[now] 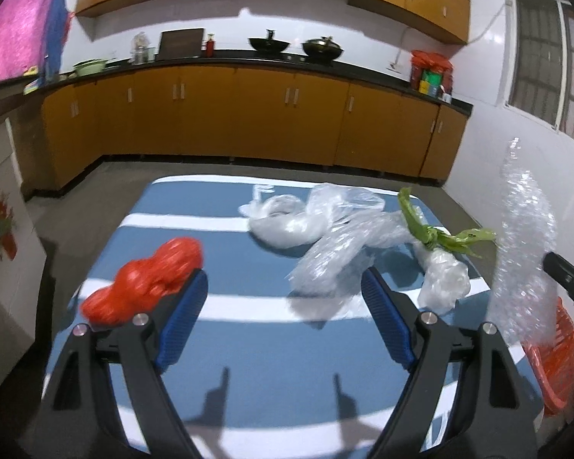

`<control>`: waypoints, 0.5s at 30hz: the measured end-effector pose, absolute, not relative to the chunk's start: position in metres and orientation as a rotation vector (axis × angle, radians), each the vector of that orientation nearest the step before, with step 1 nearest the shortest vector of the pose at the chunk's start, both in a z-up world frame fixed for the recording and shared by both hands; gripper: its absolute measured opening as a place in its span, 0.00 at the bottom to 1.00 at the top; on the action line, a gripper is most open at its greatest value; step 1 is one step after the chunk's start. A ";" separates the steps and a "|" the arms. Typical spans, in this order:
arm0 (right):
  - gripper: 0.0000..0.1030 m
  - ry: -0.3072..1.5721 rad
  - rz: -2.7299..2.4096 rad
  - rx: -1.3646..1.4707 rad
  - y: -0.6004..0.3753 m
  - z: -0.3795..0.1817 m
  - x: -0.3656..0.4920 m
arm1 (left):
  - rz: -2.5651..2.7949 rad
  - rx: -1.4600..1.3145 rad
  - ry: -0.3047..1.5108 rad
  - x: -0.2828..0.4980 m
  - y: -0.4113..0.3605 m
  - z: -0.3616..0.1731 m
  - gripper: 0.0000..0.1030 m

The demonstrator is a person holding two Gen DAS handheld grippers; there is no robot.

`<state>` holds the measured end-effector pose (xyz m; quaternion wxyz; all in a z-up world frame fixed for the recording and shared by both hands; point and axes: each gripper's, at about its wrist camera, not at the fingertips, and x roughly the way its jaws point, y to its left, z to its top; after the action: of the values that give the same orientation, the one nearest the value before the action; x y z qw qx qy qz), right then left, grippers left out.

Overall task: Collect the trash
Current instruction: 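Close the left tool on another bubble wrap piece while the right tool holds its bubble wrap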

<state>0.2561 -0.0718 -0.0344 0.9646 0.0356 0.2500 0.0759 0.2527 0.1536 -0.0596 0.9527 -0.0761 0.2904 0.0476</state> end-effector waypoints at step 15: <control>0.06 0.544 0.128 0.127 -0.101 -0.047 0.258 | 0.016 0.001 0.719 0.332 0.115 -0.092 0.54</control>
<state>0.2583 -0.1011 -0.0466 0.9592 0.0624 0.2685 0.0631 0.3321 0.1152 -0.0921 0.9361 0.0005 0.3517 0.0080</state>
